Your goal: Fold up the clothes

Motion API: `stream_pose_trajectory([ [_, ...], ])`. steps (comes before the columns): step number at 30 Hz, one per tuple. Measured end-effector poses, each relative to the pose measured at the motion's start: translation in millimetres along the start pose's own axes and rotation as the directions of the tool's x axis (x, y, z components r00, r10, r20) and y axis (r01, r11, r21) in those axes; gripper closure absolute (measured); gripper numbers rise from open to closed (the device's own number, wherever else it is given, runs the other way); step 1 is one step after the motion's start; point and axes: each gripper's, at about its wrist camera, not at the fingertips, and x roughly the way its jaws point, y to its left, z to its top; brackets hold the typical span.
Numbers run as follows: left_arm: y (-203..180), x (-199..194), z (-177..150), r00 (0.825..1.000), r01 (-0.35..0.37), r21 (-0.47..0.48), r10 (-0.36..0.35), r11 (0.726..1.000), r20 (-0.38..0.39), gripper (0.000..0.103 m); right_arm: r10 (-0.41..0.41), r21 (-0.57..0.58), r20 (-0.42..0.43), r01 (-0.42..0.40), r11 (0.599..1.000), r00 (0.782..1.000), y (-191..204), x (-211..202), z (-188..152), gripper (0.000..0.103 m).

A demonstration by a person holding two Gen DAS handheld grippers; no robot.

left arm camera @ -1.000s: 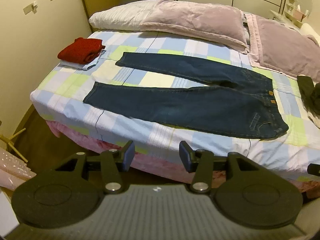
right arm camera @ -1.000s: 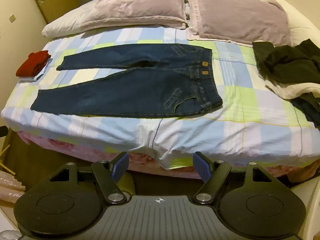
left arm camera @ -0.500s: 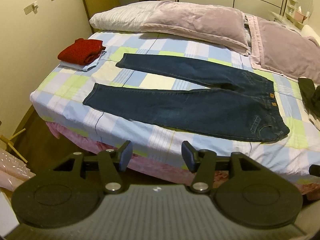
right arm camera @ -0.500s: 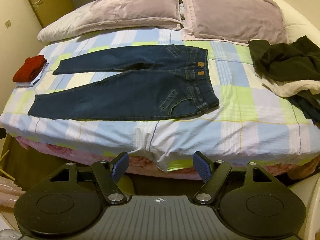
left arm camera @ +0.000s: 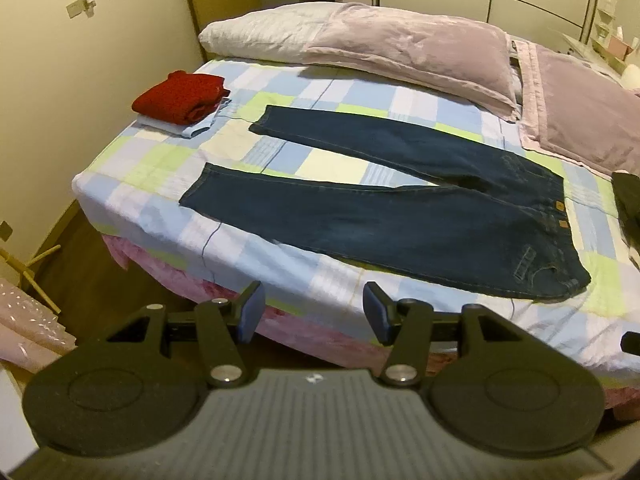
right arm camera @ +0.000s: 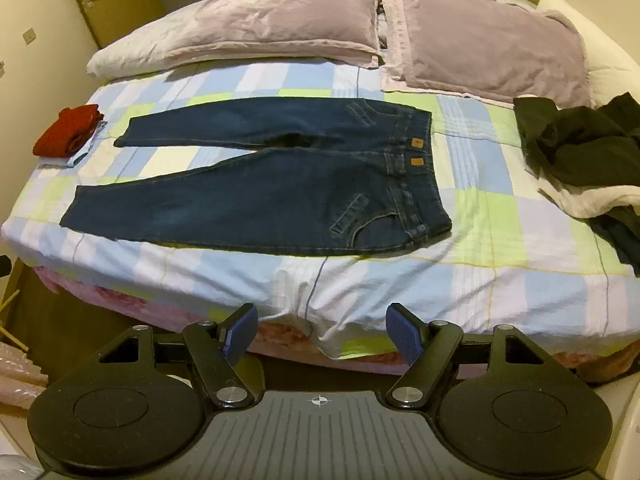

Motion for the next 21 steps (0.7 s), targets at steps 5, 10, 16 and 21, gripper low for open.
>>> stream_pose_trajectory([
  [5,0,10,12,1.0,-0.013,-0.006,0.013,1.0,0.007,0.052,0.004,0.004,0.003,-0.004,1.0,1.0,-6,8,7,0.029],
  [10,-2,33,31,1.0,0.0,-0.008,0.0,1.0,0.004,0.052,-0.007,0.01,-0.004,0.007,1.0,1.0,-9,20,22,0.029],
  [16,-3,74,65,0.999,0.044,-0.007,-0.044,0.999,0.004,0.053,-0.027,0.049,-0.026,0.028,0.998,0.999,-20,48,49,0.029],
  [21,7,121,108,0.998,0.066,0.023,-0.065,0.998,-0.023,0.053,-0.053,0.117,-0.028,0.056,0.992,0.998,-26,74,87,0.029],
])
